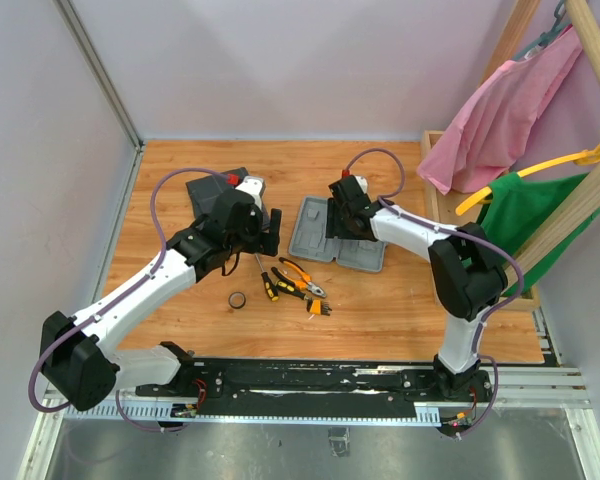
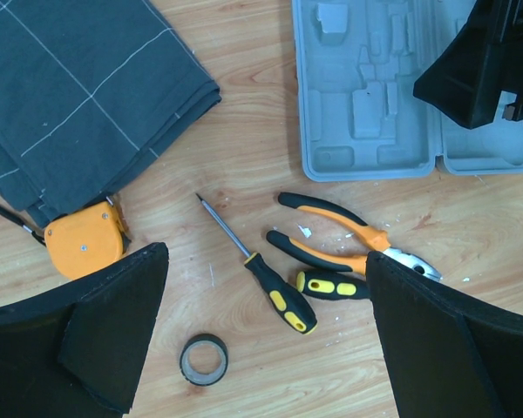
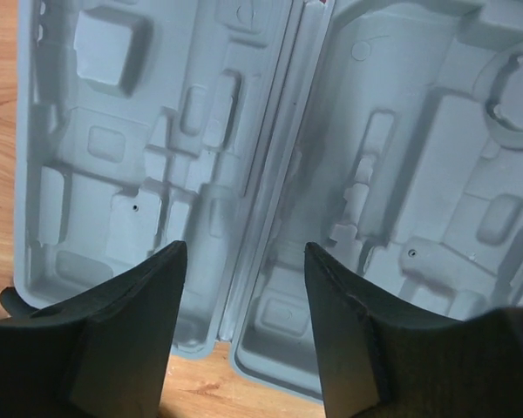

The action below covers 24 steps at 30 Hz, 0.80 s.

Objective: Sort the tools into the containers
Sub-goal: Adjust the storage box at the center of the board.

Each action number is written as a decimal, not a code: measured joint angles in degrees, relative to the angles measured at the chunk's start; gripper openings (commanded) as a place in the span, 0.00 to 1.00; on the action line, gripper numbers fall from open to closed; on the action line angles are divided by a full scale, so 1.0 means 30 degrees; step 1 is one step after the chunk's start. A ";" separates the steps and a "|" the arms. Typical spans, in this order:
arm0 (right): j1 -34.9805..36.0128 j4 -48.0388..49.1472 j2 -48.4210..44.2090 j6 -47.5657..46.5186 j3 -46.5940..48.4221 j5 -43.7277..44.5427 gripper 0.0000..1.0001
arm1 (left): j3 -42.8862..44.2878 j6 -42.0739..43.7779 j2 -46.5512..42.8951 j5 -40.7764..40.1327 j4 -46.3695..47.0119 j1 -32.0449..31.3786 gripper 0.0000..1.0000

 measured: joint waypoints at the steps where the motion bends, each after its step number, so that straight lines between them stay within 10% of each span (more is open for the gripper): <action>1: 0.0000 0.0000 0.0138 0.0000 0.0095 0.0000 0.53 | 0.0000 0.0000 0.0000 0.0007 0.0000 0.0022 0.99; 24: 0.0109 -0.1188 0.2229 -0.1690 0.1902 0.1173 0.28 | 0.0000 -0.0080 0.0029 0.0153 0.0000 0.0226 0.99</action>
